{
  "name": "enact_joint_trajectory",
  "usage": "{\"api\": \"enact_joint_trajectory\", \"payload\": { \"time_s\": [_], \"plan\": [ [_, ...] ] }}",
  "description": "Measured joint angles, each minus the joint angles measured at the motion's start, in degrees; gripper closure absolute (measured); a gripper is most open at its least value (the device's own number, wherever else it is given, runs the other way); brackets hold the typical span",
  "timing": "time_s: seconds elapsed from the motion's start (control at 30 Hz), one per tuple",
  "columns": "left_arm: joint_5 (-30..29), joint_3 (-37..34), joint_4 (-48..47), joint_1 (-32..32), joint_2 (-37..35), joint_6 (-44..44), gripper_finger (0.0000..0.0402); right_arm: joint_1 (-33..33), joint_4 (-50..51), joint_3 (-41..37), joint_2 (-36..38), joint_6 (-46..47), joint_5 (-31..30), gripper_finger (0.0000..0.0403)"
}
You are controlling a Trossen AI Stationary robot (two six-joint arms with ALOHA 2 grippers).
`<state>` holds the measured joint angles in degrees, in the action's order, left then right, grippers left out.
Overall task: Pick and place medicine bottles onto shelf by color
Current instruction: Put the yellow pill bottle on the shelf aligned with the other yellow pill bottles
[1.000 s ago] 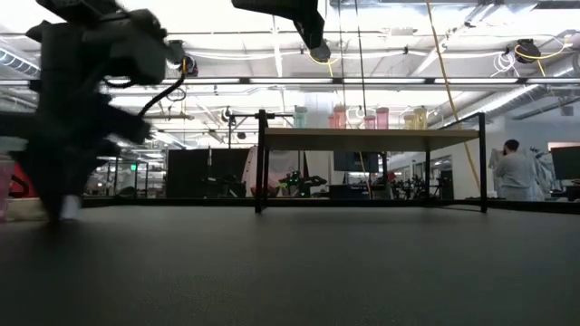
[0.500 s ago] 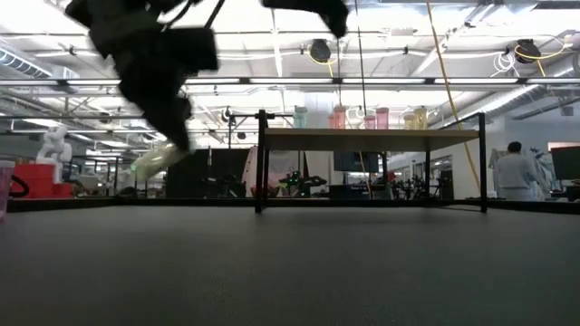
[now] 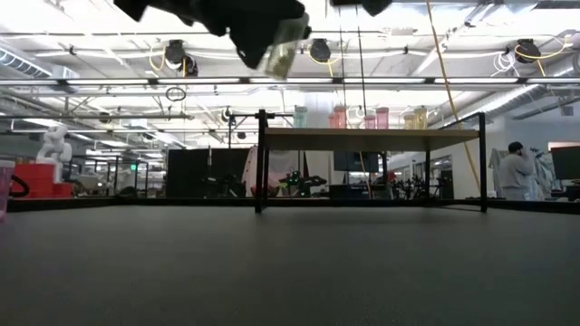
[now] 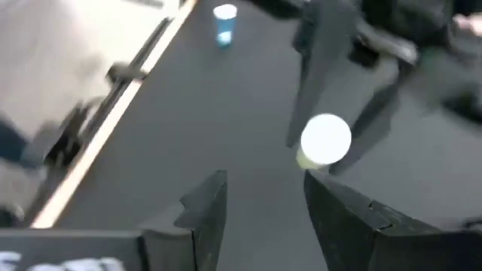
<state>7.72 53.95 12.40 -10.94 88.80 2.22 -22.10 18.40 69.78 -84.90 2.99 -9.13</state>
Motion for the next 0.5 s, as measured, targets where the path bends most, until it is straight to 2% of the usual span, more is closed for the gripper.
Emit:
{"api": "enact_joint_trajectory", "payload": {
  "time_s": [0.1, 0.2, 0.4, 0.5],
  "plan": [
    [5.1, 0.0, 5.5, 0.0, 3.7, 1.5, 0.0267, -1.6, 2.3, 1.4, 0.0, -7.7, -2.8, 0.0214],
    [7.4, -0.1, 7.4, 0.0, 6.3, 3.0, 0.0263, -2.0, 4.0, 2.7, 0.1, -13.5, -4.2, 0.0193],
    [7.5, -0.1, 11.4, 0.0, 9.9, 3.8, 0.0269, 0.1, 5.5, 2.6, -2.4, -17.9, 4.5, 0.0175],
    [7.4, -0.1, 14.5, 0.1, 11.9, 5.5, 0.0267, 0.4, 6.4, 2.6, -3.7, -21.4, 6.2, 0.0176]
  ]
}}
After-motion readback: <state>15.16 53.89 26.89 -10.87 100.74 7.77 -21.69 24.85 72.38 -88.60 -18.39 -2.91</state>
